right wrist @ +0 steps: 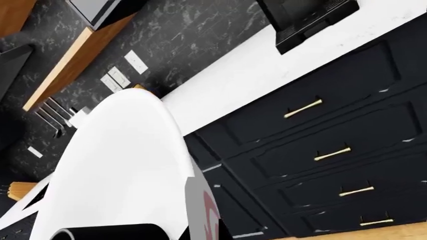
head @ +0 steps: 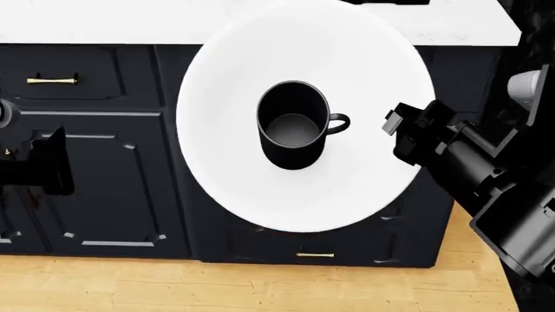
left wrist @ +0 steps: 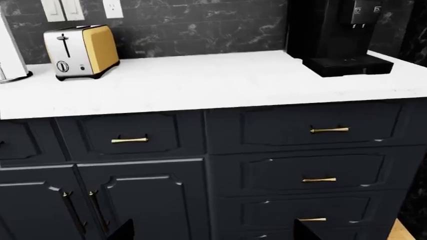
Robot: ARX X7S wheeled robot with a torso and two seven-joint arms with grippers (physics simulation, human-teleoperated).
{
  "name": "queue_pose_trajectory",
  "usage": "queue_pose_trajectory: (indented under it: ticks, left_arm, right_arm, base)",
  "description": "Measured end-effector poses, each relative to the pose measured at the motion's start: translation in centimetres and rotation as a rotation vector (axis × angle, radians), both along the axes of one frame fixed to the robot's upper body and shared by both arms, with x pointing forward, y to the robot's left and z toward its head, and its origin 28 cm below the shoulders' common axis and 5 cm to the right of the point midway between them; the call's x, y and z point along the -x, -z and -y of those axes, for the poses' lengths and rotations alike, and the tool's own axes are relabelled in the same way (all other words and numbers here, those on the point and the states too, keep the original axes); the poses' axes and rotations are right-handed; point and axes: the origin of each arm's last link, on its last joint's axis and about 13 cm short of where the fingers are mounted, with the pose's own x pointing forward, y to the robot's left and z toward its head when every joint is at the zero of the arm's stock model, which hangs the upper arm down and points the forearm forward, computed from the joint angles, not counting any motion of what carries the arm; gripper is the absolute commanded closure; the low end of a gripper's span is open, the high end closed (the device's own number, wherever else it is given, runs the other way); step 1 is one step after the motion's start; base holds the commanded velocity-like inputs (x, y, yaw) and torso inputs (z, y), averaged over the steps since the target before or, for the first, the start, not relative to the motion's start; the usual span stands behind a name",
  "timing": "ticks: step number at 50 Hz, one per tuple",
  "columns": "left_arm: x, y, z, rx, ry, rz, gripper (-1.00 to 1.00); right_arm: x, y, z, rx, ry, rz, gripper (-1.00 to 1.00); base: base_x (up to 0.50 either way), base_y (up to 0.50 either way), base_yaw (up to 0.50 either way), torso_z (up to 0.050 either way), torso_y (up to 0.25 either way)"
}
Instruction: Place the cup inside the bowl on the dining table and move the bowl to any counter.
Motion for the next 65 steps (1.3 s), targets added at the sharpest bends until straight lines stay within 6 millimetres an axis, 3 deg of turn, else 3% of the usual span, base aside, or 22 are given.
queue_pose_trajectory:
  ticks: [65]
  left_arm:
    - [-0.03, 0.16, -0.29, 0.002, -0.010, 0.003, -1.00]
  right_arm:
    - [0.12, 0.28, 0.01, 0.004, 0.003, -0.017, 1.00]
  base:
    - [0.49, 0.28, 0.00, 0.000, 0.002]
